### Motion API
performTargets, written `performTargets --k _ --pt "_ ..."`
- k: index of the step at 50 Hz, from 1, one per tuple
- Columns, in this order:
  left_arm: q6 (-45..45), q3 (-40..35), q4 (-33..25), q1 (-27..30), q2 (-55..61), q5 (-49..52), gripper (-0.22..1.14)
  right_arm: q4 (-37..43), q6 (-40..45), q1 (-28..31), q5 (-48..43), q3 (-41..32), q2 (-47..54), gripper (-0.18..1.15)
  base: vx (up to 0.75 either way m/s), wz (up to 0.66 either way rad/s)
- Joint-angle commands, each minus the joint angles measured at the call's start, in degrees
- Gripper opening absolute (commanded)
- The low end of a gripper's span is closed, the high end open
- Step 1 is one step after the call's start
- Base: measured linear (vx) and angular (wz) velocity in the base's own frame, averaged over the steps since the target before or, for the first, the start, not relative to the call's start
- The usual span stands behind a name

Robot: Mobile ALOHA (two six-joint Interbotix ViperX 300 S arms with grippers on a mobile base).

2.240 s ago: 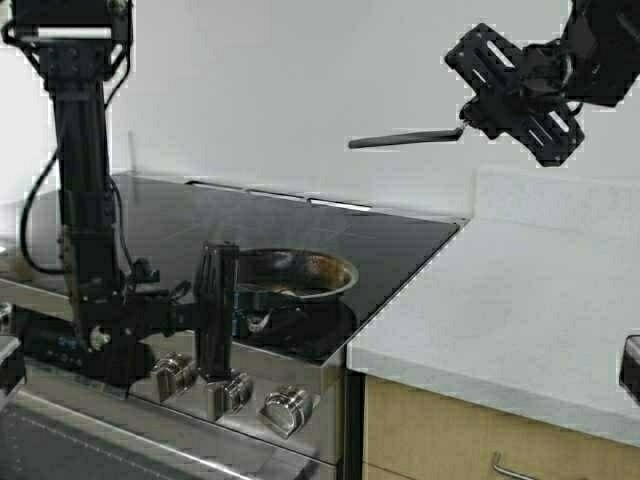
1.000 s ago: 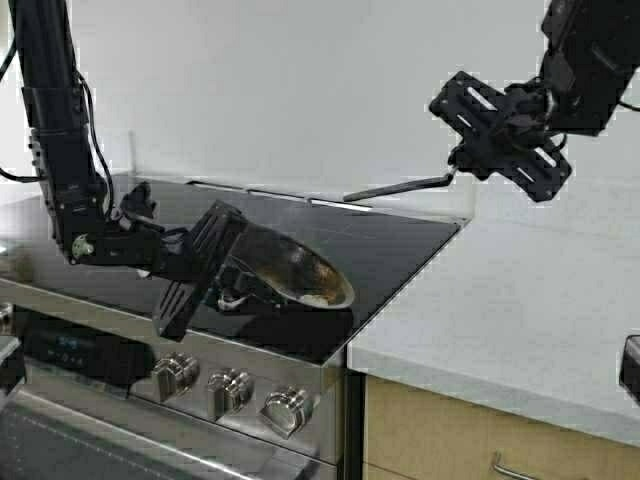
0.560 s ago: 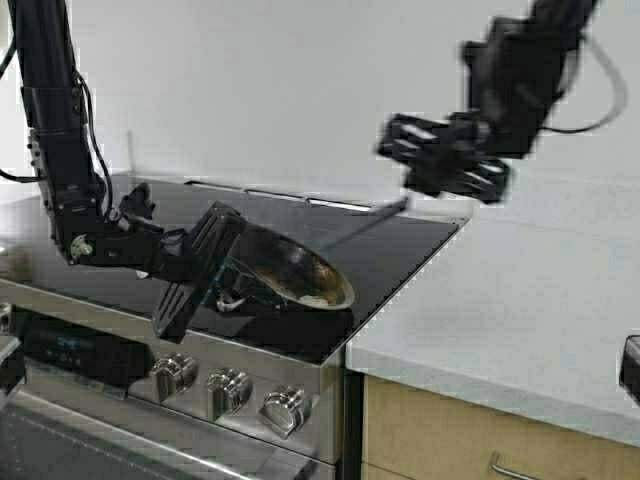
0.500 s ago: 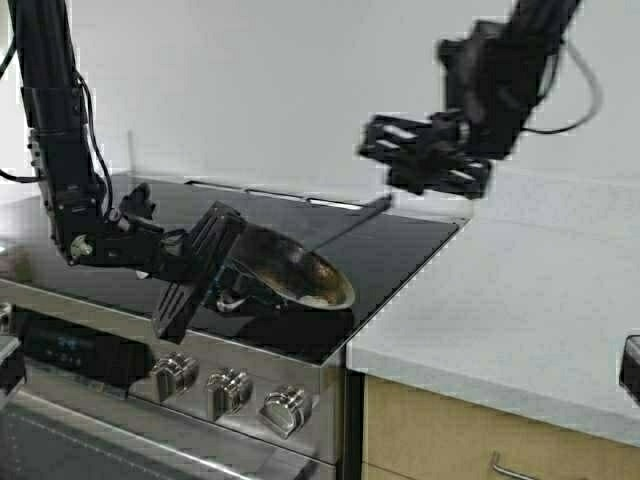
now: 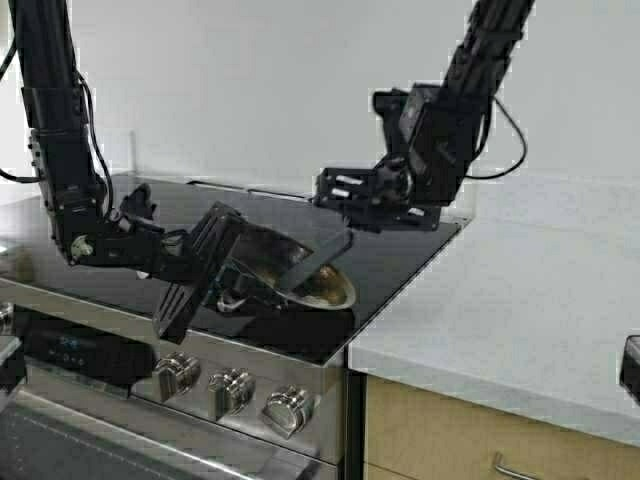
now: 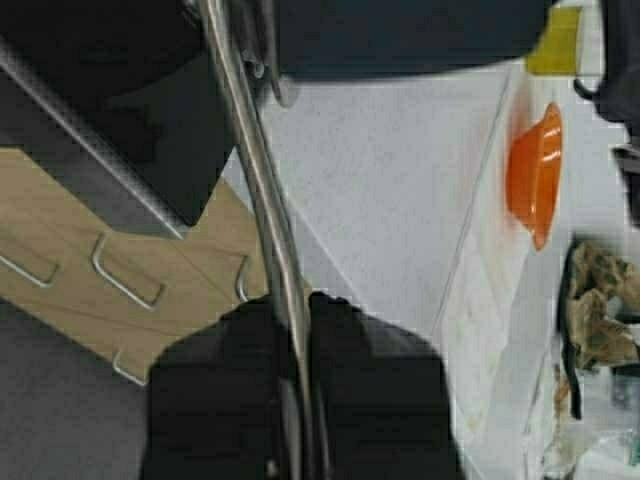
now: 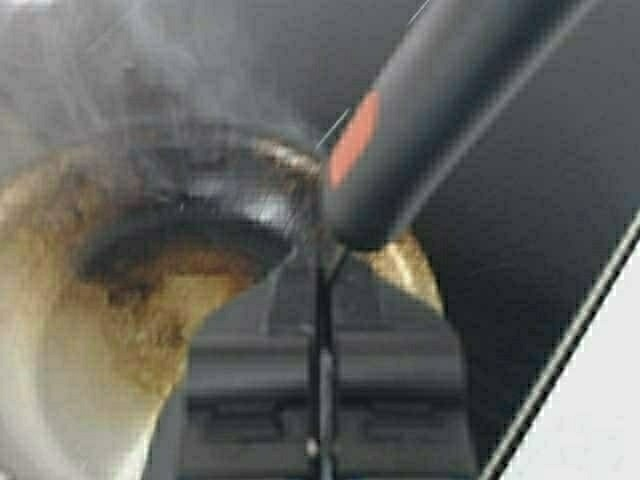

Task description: Add oil to the pan and cook the shrimp and serve it

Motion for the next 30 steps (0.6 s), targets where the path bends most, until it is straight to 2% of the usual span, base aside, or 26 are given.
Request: performTargets --k 1,9,19,30 --pt "0.4 -1.0 -0.4 -0.1 -1.6 -0.8 0.03 -0.3 -2.8 0.7 0.0 -0.5 -1.2 0.08 0.0 0.0" --pt "0.3 -1.1 -0.9 -0.1 -1.6 -0.8 0.03 1.1 -10.5 3.8 2.4 2.3 -2.7 0.08 0.0 0.0" --pt "0.4 -1.1 -1.8 -0.1 -1.6 -0.8 0.03 1.6 -10.7 6.4 6.8 6.9 -5.4 0.08 0.0 0.0" --pt "0.4 -0.9 -1.8 -0.2 -1.6 -0.8 0.03 1.3 -10.6 7.4 13.3 7.1 -6.2 0.08 0.0 0.0"
